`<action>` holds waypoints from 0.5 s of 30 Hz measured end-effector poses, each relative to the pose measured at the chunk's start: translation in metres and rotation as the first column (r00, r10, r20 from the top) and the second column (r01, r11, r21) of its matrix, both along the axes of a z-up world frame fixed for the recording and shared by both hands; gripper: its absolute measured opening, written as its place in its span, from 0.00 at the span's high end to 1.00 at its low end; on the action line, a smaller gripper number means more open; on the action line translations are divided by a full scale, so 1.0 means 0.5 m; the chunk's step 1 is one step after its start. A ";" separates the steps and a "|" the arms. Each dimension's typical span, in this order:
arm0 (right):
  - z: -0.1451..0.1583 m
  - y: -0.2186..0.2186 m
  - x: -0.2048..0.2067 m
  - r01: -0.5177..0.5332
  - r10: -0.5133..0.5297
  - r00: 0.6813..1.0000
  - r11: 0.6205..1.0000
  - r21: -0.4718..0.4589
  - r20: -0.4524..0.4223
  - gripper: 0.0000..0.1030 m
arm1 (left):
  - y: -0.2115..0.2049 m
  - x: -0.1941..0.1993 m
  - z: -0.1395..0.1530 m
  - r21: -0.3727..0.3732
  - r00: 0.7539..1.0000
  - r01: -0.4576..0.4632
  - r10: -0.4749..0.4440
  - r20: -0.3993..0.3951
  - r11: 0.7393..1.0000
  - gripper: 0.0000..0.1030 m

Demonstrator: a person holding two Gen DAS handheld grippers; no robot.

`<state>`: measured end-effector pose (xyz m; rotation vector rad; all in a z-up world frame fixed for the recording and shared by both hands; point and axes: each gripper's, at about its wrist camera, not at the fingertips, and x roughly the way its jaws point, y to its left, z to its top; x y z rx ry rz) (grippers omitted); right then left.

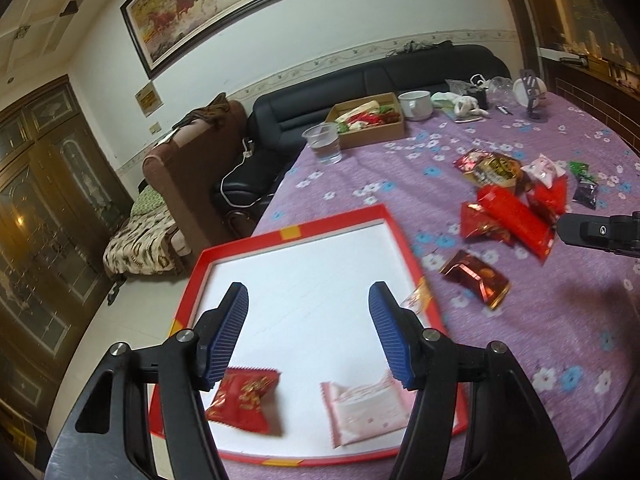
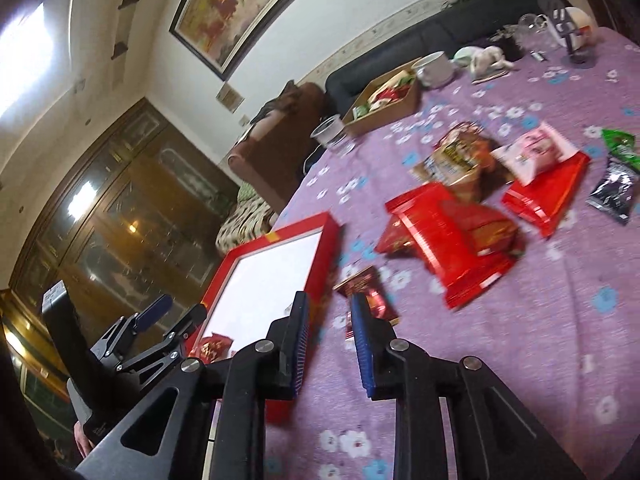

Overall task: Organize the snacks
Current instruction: 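Grasp the brown chocolate packet with the left gripper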

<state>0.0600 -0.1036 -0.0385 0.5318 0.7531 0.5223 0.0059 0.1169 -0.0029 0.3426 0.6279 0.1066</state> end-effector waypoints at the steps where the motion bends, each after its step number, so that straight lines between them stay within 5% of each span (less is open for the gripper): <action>1: 0.001 -0.008 -0.001 0.006 -0.006 1.000 1.000 -0.001 0.001 0.76 | -0.008 0.003 0.001 0.002 1.000 0.008 -0.008 0.000 1.000 0.40; 10: 0.014 -0.057 0.003 0.041 -0.041 0.999 0.999 -0.018 0.006 0.74 | -0.058 0.022 0.001 0.015 0.998 0.057 -0.057 -0.015 0.998 0.40; 15: 0.019 -0.074 0.022 0.064 -0.064 0.998 0.993 -0.101 0.006 0.65 | -0.081 0.038 -0.024 -0.049 0.985 0.126 -0.131 -0.111 0.991 0.40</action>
